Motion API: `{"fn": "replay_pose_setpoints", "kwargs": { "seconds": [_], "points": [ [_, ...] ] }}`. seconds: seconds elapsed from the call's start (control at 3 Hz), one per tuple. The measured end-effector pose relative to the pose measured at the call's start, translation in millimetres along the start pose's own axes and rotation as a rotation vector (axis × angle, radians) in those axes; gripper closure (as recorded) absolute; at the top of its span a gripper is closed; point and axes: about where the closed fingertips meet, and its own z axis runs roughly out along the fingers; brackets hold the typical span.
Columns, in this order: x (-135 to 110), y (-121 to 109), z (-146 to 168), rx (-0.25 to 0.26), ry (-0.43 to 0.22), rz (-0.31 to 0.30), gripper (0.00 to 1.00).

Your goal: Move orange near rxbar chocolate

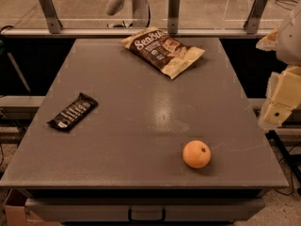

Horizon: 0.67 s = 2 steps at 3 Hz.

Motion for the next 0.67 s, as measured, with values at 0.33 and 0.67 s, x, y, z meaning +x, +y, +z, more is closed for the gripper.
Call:
{"fn": "replay_pose_setpoints", "kwargs": {
  "seconds": [0.33, 0.67],
  "points": [
    [0.0, 0.0, 0.0, 0.0, 0.0, 0.0, 0.0],
    [-10.1, 11.8, 17.6, -0.027, -0.031, -0.024, 0.0]
  ]
}}
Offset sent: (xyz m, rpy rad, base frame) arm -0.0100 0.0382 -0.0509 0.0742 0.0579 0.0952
